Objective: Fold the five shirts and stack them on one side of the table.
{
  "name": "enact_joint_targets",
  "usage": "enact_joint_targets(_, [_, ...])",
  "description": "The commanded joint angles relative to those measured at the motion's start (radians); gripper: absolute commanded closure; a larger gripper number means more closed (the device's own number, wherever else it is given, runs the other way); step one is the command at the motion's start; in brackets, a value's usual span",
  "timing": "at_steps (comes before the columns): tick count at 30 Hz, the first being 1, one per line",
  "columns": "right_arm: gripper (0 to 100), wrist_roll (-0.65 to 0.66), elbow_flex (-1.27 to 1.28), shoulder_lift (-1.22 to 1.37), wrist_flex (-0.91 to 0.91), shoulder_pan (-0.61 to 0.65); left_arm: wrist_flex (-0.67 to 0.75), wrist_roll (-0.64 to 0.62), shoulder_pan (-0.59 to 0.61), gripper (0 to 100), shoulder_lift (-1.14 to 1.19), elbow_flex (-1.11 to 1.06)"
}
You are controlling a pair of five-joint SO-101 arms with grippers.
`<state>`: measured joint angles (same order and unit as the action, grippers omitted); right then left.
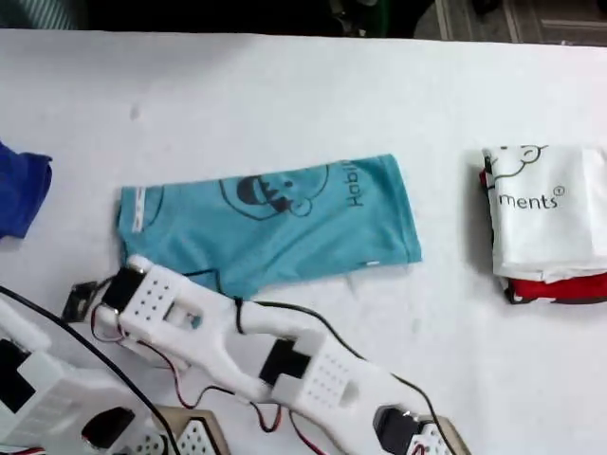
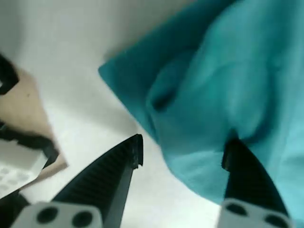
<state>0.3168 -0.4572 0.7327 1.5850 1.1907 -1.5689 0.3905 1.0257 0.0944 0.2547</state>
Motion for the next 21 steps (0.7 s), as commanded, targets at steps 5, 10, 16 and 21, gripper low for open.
enact_joint_targets(5, [99.1, 0.009, -0.005, 0.048, -0.134, -0.008, 0.005, 0.009, 0.015, 97, -0.048, 0.041])
enact_joint_targets(10, [98.4, 0.008, -0.052, 0.047, -0.111, -0.056, 0.005, 0.009, 0.024, 97, -0.047, 0.035])
enact_joint_targets(16, [98.1, 0.009, -0.261, 0.051, -0.019, -0.117, 0.005, 0.009, 0.022, 97, -0.047, 0.038])
enact_joint_targets(21, [98.1, 0.015, -0.411, 0.058, -0.001, -0.173, 0.005, 0.009, 0.022, 97, -0.047, 0.037])
